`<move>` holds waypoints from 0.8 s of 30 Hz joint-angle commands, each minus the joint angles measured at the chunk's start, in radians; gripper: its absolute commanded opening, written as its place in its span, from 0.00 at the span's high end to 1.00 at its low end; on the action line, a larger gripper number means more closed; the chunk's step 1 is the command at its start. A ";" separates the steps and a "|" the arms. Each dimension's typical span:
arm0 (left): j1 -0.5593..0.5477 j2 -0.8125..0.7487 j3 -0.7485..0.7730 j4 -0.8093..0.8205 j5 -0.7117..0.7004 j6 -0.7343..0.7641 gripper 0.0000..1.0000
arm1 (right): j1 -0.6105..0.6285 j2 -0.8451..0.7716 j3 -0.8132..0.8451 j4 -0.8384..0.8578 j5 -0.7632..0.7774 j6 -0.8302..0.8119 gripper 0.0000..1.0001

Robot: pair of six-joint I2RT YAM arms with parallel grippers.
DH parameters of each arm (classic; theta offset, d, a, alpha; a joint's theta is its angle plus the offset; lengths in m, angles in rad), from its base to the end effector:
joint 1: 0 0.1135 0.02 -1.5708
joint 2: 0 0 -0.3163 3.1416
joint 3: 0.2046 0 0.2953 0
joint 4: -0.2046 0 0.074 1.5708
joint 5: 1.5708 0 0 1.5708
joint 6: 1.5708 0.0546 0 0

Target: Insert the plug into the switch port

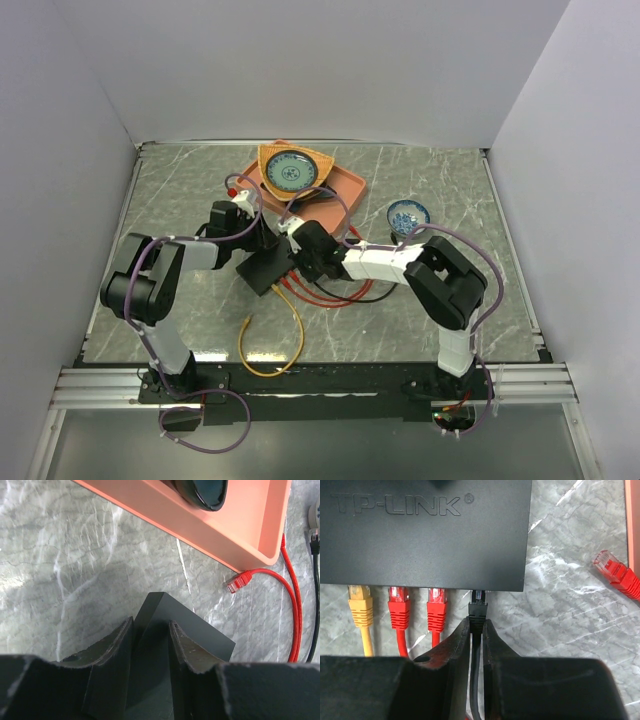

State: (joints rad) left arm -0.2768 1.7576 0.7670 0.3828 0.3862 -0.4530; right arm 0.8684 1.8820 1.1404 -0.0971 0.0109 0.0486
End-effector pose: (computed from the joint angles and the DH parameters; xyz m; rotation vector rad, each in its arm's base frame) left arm 0.3692 -0.1263 0.1442 0.0309 2.2496 -0.8262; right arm 0.2954 0.3481 0.1679 -0.9718 2.2494 0.4037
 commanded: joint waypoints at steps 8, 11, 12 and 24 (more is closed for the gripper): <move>-0.052 0.060 -0.003 -0.151 0.252 0.017 0.83 | -0.014 0.000 0.137 0.488 0.041 0.069 1.00; -0.052 0.071 -0.002 -0.151 0.266 0.022 0.83 | -0.020 0.009 0.157 0.505 0.041 0.074 1.00; -0.052 0.077 0.000 -0.153 0.267 0.020 0.84 | -0.020 0.014 0.162 0.511 0.040 0.074 1.00; -0.052 0.092 0.000 -0.162 0.281 0.014 0.99 | -0.052 0.029 0.171 0.625 0.058 0.138 1.00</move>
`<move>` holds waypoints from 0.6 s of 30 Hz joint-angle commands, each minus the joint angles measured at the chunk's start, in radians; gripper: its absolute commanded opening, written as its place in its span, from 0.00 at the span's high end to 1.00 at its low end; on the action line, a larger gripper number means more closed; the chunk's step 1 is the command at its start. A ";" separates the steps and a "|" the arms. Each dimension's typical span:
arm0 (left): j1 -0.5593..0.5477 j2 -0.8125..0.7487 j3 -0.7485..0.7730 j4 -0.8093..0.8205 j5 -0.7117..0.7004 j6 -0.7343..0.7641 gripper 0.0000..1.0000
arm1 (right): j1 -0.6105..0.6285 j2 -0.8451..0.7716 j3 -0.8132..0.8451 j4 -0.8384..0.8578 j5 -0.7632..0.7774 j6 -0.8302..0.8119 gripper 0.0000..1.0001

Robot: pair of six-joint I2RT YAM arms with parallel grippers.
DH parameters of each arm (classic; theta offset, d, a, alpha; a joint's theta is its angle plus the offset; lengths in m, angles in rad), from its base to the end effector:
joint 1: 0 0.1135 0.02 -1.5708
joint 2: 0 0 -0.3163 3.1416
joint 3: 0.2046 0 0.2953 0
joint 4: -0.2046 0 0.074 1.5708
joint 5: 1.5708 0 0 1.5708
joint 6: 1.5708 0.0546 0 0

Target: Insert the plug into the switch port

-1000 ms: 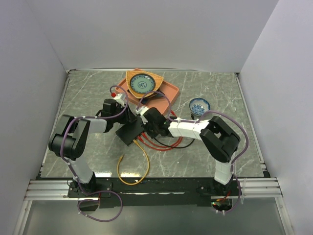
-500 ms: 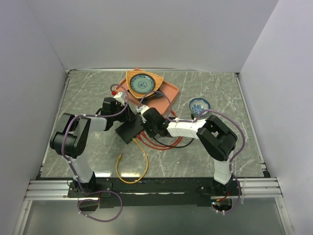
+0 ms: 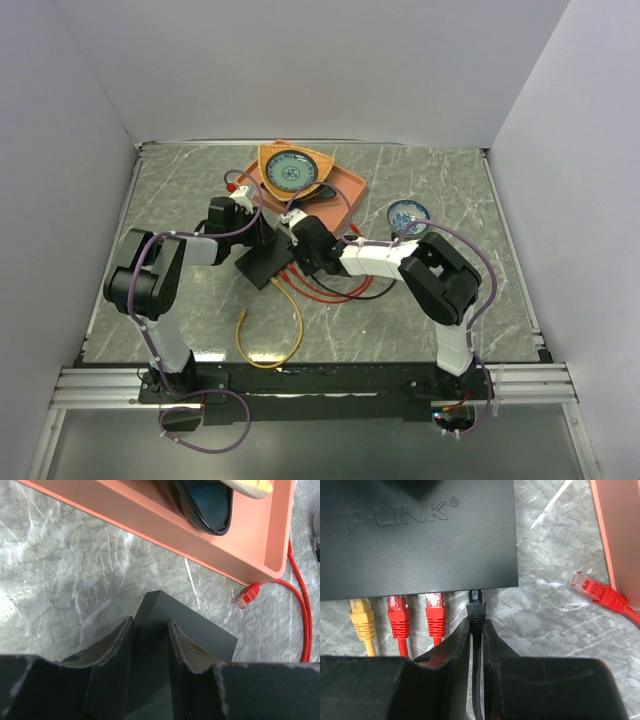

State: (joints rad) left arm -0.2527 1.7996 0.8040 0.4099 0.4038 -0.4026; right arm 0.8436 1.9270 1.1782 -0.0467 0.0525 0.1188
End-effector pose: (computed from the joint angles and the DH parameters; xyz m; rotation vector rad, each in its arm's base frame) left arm 0.3847 -0.1215 0.1429 0.0764 2.2144 -0.8072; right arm 0.3165 0.3514 0.1653 -0.8273 2.2548 0.3980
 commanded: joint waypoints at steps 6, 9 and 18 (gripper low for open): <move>-0.077 0.061 -0.034 -0.189 0.282 -0.036 0.99 | -0.041 0.032 0.230 0.550 -0.098 0.062 1.00; -0.079 0.061 -0.032 -0.191 0.290 -0.035 0.99 | -0.041 0.066 0.293 0.512 -0.118 0.053 1.00; -0.103 0.081 -0.011 -0.214 0.313 -0.012 0.99 | -0.046 0.139 0.397 0.446 -0.249 0.035 1.00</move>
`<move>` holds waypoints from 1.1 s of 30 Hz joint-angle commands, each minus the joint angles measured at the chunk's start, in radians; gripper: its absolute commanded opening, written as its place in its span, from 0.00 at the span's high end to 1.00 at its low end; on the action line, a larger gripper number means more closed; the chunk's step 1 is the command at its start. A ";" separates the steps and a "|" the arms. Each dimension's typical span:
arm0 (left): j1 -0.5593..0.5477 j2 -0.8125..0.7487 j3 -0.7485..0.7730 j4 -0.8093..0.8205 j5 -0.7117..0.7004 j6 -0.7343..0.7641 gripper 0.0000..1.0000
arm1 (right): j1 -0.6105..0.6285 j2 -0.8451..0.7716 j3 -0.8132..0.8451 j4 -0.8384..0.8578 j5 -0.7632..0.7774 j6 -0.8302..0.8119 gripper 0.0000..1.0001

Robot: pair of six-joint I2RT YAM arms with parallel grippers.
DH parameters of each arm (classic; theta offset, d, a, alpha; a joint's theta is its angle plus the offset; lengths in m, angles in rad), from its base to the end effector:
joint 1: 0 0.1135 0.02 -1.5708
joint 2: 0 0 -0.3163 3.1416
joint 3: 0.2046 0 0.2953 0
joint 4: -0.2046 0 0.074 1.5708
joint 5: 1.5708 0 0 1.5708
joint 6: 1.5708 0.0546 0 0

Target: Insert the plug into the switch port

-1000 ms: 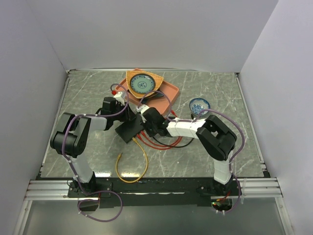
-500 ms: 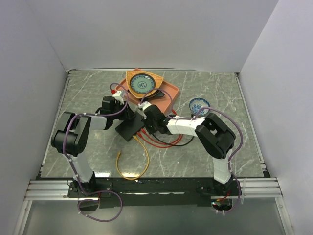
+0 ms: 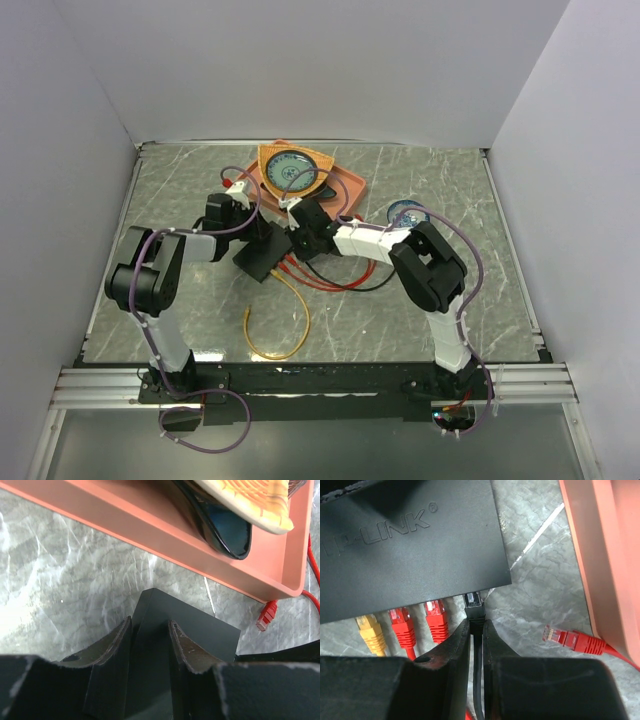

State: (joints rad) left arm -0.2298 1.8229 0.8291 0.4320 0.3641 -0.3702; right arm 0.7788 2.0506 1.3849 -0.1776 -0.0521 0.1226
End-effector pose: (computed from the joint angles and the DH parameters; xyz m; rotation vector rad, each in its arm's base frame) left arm 0.3974 -0.1129 0.1436 0.0679 2.1807 -0.7359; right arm 0.3652 0.3644 0.1667 -0.8185 2.3287 0.4672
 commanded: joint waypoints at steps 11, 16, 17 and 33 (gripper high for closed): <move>-0.155 0.087 -0.010 -0.266 0.383 -0.026 0.99 | 0.019 0.046 0.244 0.521 -0.166 0.015 1.00; -0.155 0.084 -0.008 -0.273 0.377 -0.030 0.99 | 0.019 0.016 0.194 0.507 -0.115 0.028 1.00; -0.154 0.078 -0.010 -0.272 0.362 -0.036 0.99 | 0.020 0.007 0.172 0.523 -0.112 0.025 1.00; -0.097 0.013 -0.057 -0.240 0.239 -0.107 0.85 | 0.019 -0.138 -0.104 0.506 -0.045 0.057 0.85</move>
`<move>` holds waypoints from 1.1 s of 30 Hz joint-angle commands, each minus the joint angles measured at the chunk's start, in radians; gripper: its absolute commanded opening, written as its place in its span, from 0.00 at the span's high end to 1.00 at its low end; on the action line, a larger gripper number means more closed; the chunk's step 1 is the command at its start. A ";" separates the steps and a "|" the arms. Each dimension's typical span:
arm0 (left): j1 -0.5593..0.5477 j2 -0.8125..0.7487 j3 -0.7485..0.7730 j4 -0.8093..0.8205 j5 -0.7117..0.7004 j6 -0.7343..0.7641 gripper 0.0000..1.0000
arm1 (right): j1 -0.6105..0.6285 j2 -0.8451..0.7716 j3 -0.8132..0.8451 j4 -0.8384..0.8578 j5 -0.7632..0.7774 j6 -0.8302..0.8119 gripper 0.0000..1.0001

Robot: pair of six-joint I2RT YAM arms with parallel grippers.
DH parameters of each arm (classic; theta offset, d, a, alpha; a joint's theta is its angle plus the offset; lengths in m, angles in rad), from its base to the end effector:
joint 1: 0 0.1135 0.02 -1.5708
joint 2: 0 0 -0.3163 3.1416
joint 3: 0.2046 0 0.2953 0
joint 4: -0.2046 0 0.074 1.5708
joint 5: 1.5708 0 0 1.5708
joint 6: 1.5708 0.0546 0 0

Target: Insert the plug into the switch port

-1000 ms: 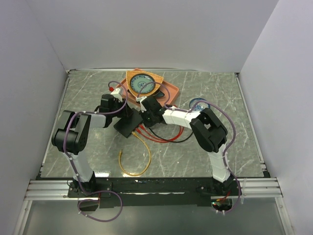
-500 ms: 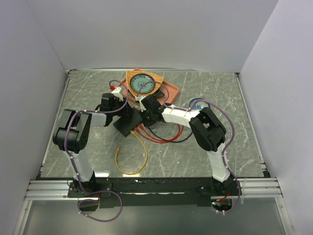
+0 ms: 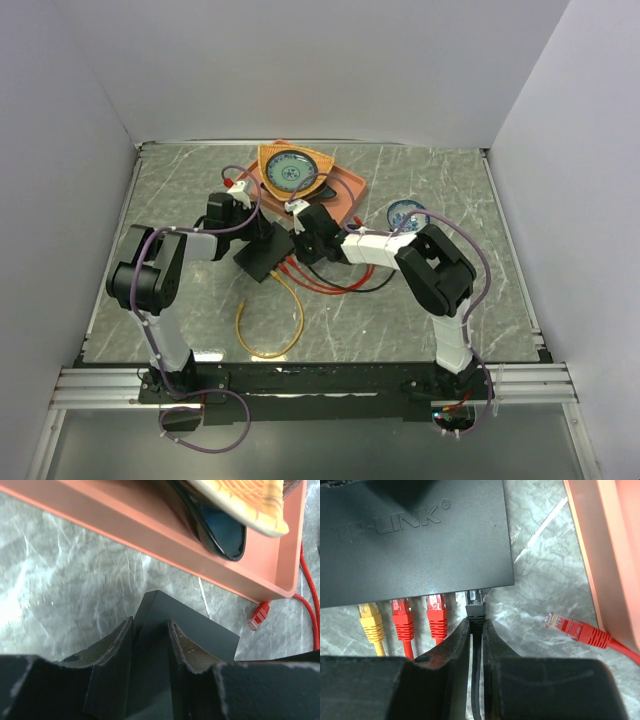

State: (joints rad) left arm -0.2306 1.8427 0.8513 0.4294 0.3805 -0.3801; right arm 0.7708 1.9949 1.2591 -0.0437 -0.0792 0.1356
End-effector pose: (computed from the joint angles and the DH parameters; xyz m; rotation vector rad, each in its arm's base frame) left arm 0.4033 -0.1155 0.1426 0.0681 2.1831 -0.7594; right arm 0.3529 0.3487 0.1619 -0.7909 2.2782 0.5268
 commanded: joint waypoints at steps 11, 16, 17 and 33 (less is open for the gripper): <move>-0.053 -0.124 -0.135 -0.241 0.052 -0.177 0.48 | 0.028 -0.182 -0.141 0.341 0.001 0.052 0.53; -0.042 -0.186 -0.159 -0.259 -0.066 -0.212 0.20 | 0.028 -0.240 -0.222 0.326 0.024 0.050 0.43; -0.041 -0.210 -0.164 -0.261 -0.083 -0.223 0.16 | 0.028 -0.252 -0.236 0.326 0.030 0.050 0.41; -0.039 -0.678 -0.250 -0.293 -0.195 -0.212 0.04 | 0.028 -0.660 -0.397 0.225 0.076 0.070 0.01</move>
State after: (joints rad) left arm -0.2699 1.2846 0.6044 0.1349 0.2012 -0.5953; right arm 0.7944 1.4548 0.8791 0.2008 -0.0452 0.1982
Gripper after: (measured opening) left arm 0.963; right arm 0.993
